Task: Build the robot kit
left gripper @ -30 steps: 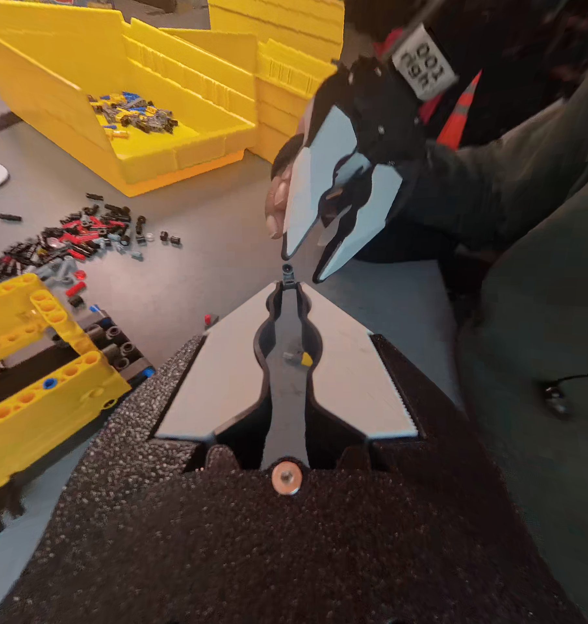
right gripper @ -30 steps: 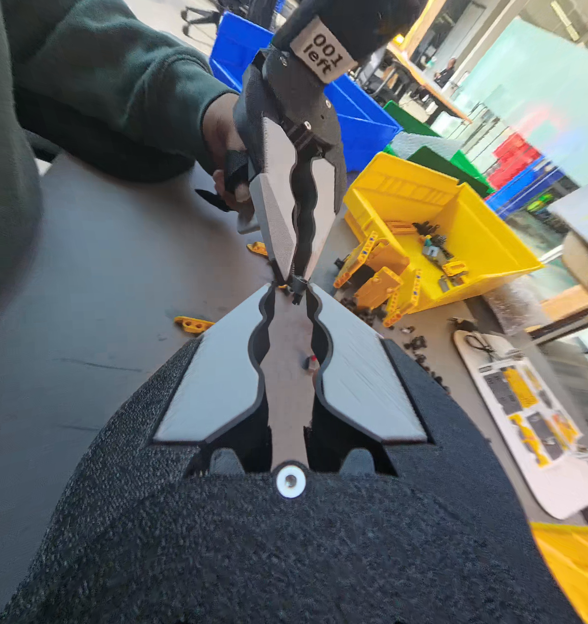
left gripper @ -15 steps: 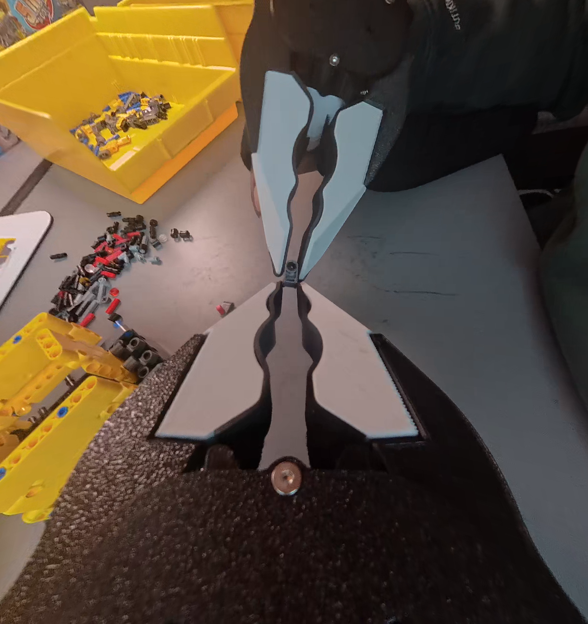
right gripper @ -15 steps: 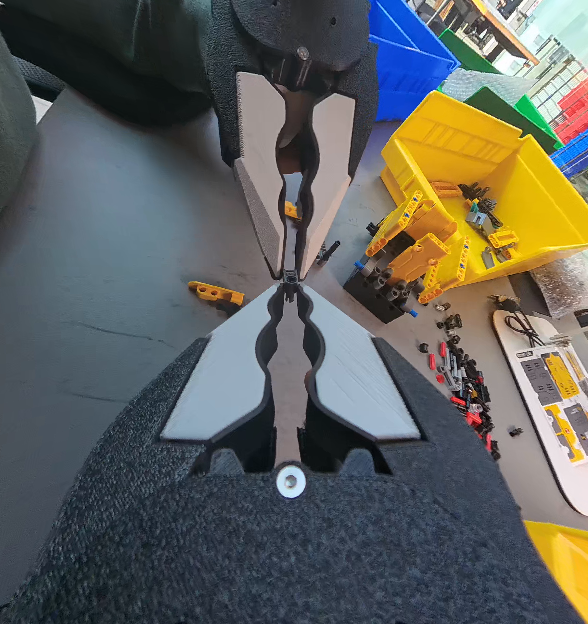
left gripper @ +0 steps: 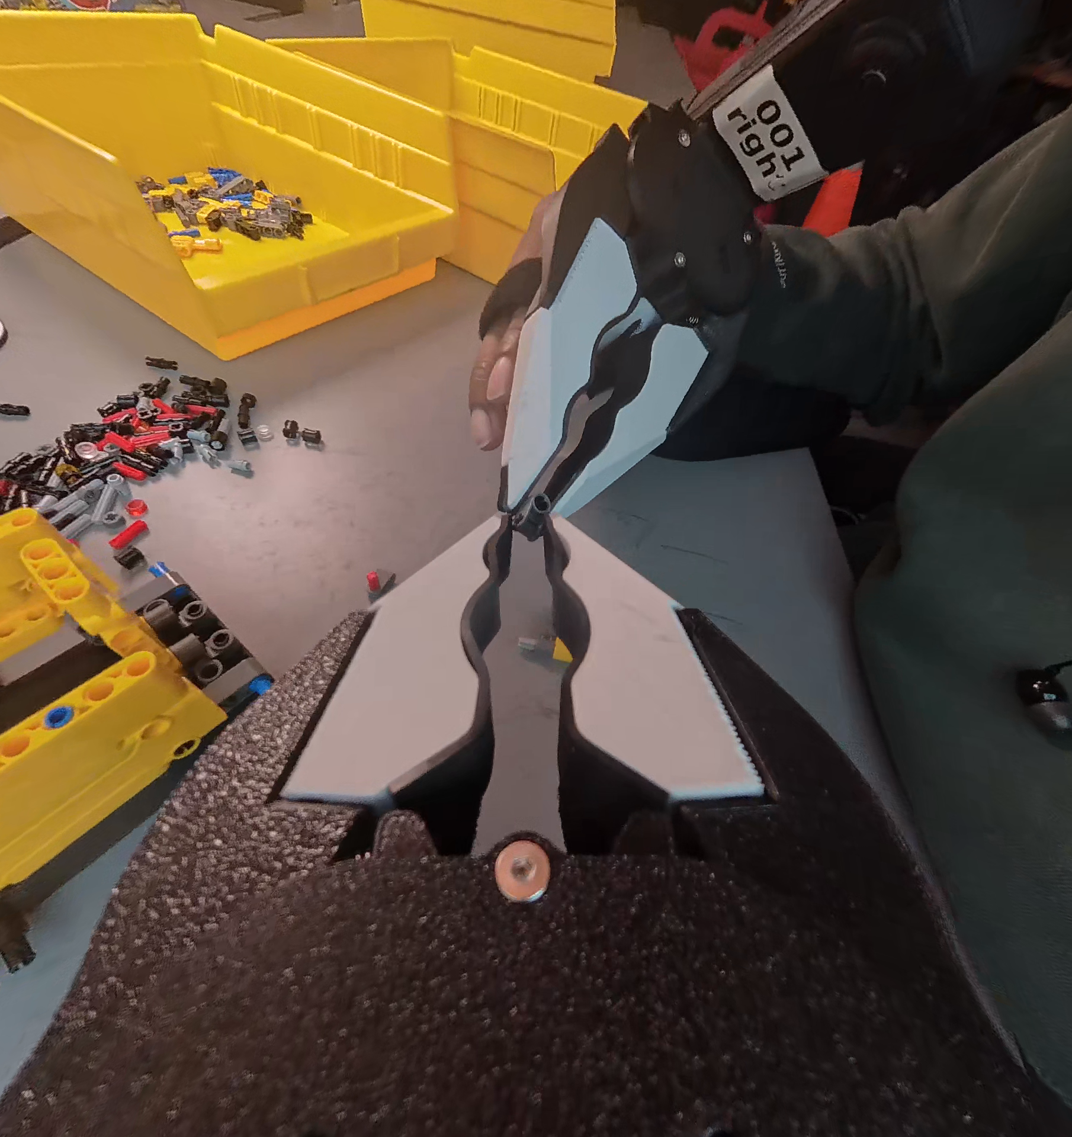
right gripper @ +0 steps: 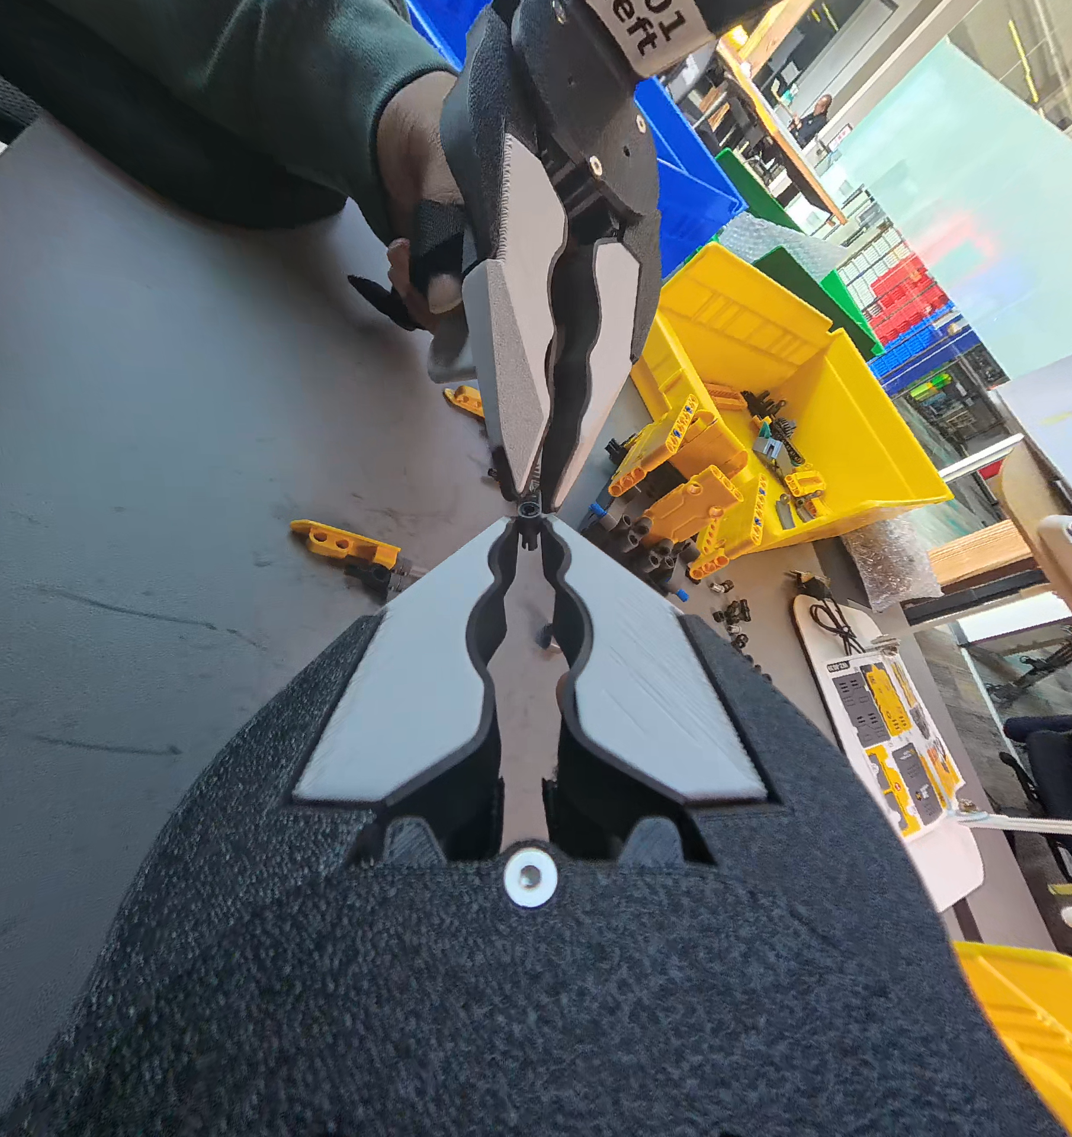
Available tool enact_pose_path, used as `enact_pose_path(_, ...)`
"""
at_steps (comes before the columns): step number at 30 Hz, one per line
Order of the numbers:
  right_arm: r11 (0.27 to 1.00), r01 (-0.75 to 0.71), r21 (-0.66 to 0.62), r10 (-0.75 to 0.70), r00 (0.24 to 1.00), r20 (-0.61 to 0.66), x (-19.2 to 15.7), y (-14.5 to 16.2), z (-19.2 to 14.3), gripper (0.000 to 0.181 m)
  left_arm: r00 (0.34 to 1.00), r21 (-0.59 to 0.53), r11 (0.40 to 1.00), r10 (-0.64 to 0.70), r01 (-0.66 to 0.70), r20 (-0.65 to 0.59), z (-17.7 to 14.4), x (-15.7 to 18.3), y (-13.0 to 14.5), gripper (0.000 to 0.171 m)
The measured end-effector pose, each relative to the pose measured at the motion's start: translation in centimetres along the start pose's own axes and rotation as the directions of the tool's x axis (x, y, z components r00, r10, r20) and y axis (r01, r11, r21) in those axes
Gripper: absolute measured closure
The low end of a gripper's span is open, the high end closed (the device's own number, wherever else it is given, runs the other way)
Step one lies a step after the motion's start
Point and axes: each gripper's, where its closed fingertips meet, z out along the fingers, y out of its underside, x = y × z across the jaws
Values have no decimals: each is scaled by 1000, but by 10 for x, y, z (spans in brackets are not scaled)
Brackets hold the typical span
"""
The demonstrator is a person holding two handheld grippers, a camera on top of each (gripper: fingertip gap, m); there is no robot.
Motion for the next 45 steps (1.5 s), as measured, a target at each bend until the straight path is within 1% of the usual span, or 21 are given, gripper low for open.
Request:
enact_pose_path(3,999,-9,-36,10,1000,29,-5,6,3,174,999,-56,998,34,-34,16,3,-1,9,163)
enact_pose_path(5,999,1,-48,1,999,42,-8,9,4,173,999,-83,996,29,-28,14,4,-1,13,163)
enact_pose_path(8,998,0,-55,3,998,57,-11,9,4,171,1000,-109,994,-15,15,0,6,0,19,163)
enact_pose_path(11,997,-14,-73,20,997,78,-15,12,6,175,997,-121,990,-76,74,-6,7,-1,22,163)
enact_pose_path(14,993,-64,-95,71,994,81,-13,18,8,175,991,-133,982,-134,136,18,8,-7,25,163)
enact_pose_path(15,990,-63,-124,72,995,71,-11,23,8,175,990,-149,979,-136,141,46,8,-11,28,167)
enact_pose_path(18,977,-55,-204,65,997,43,-7,42,9,175,988,-192,970,-139,149,63,7,-10,35,161)
enact_pose_path(21,969,-86,-232,98,994,39,-5,51,9,175,987,-233,959,-155,160,40,8,-2,39,154)
enact_pose_path(24,962,-80,-261,97,994,53,-8,57,10,175,989,-248,958,-139,147,47,8,-1,40,153)
enact_pose_path(26,964,-79,-254,95,994,54,-9,56,11,175,988,-233,961,-142,152,60,7,-3,38,153)
enact_pose_path(28,974,-80,-210,85,996,18,-2,47,12,175,981,-197,963,-172,186,85,6,-9,33,153)
enact_pose_path(30,987,-84,-134,79,996,-44,10,31,9,175,966,-109,961,-248,255,72,4,-13,21,151)
enact_pose_path(31,993,-81,-87,74,994,-80,16,22,7,175,950,-48,949,-310,312,42,2,-14,12,150)
enact_pose_path(33,997,-71,-5,69,988,-141,27,6,2,175,898,59,896,-437,440,-56,-4,-14,-5,150)
enact_pose_path(34,998,-62,23,65,984,-166,30,0,0,175,868,101,863,-483,495,-116,-7,-14,-13,150)
enact_pose_path(36,998,-31,55,42,978,-206,34,-10,-2,175,811,162,798,-549,580,-200,-11,-16,-23,151)
enact_pose_path(37,998,-12,67,26,974,-223,35,-14,-3,175,791,182,773,-567,607,-228,-13,-17,-26,152)
enact_pose_path(39,997,20,68,-2,967,-255,36,-20,-2,175,757,207,735,-580,646,-300,-15,-15,-33,159)
enact_pose_path(41,996,56,63,-36,959,-282,36,-23,-2,175,736,219,711,-588,668,-335,-17,-14,-36,165)
enact_pose_path(43,995,71,64,-49,955,-293,36,-26,-3,175,731,212,711,-583,671,-355,-18,-12,-38,165)
enact_pose_path(45,995,68,75,-44,959,-280,34,-28,-3,175,739,195,730,-566,655,-366,-20,-9,-37,165)
